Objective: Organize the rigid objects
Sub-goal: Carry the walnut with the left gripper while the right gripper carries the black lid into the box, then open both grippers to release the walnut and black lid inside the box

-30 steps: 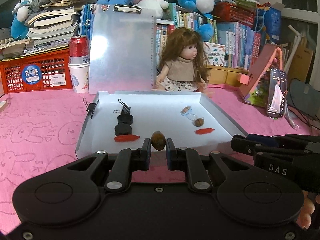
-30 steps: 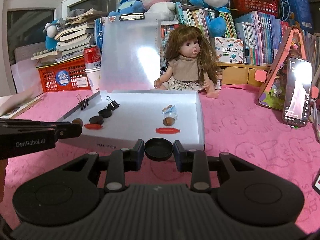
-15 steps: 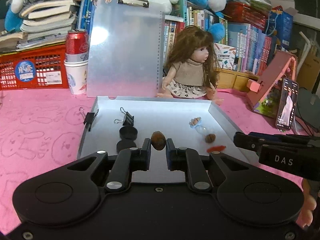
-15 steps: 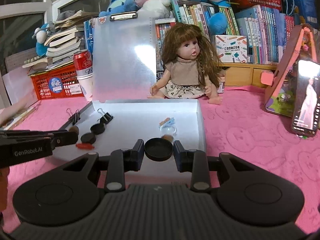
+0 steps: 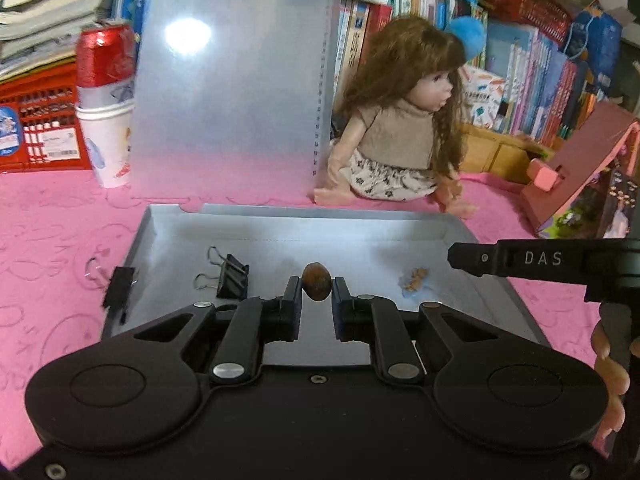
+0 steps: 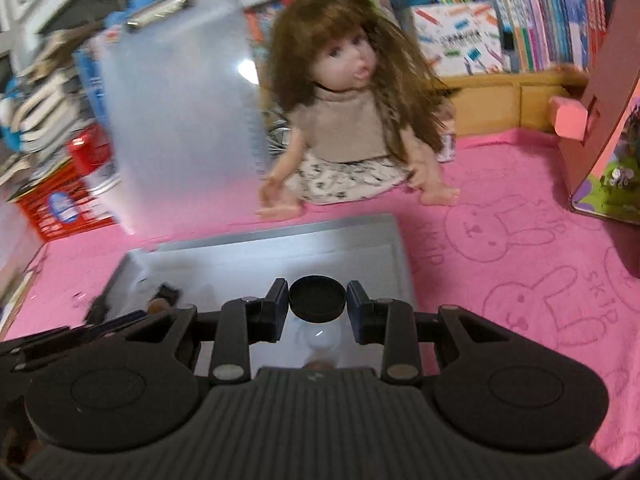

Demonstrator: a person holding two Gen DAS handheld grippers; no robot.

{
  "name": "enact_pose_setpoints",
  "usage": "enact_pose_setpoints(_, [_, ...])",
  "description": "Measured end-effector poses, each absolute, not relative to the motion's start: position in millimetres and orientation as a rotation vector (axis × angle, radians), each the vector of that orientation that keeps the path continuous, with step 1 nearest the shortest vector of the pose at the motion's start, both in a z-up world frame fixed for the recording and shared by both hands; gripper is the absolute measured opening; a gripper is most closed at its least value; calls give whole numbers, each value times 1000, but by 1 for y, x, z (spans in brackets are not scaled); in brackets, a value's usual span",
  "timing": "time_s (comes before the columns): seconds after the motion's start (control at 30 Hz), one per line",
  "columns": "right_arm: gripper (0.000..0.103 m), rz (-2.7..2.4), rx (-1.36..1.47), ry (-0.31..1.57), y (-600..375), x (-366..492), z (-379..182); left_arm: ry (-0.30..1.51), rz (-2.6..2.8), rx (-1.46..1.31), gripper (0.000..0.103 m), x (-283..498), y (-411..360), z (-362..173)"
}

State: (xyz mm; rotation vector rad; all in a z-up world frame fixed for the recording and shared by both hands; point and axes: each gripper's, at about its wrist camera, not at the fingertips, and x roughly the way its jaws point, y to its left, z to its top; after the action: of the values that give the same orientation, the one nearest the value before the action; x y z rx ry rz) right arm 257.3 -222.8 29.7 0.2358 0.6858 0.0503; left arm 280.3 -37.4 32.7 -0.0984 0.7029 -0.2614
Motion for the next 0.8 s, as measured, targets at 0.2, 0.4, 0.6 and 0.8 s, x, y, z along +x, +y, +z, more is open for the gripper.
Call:
enact_pose_setpoints(0.2, [37,1,170,720,-219,275,18,731,-242,-64,15,303,-48,14])
enact_pose_setpoints(0.4, [37,-19,115,728,-210,282,12,748,-238,-53,15,310,-52,5])
enact_pose_setpoints(0.6, [37,-27,112,736,-210,284,10,759,-234,-25,15,311,-55,3])
enact_pose_setpoints(0.8, [41,-24,133,732,-213,282,11,756,-230,-6,16,310,-57,4])
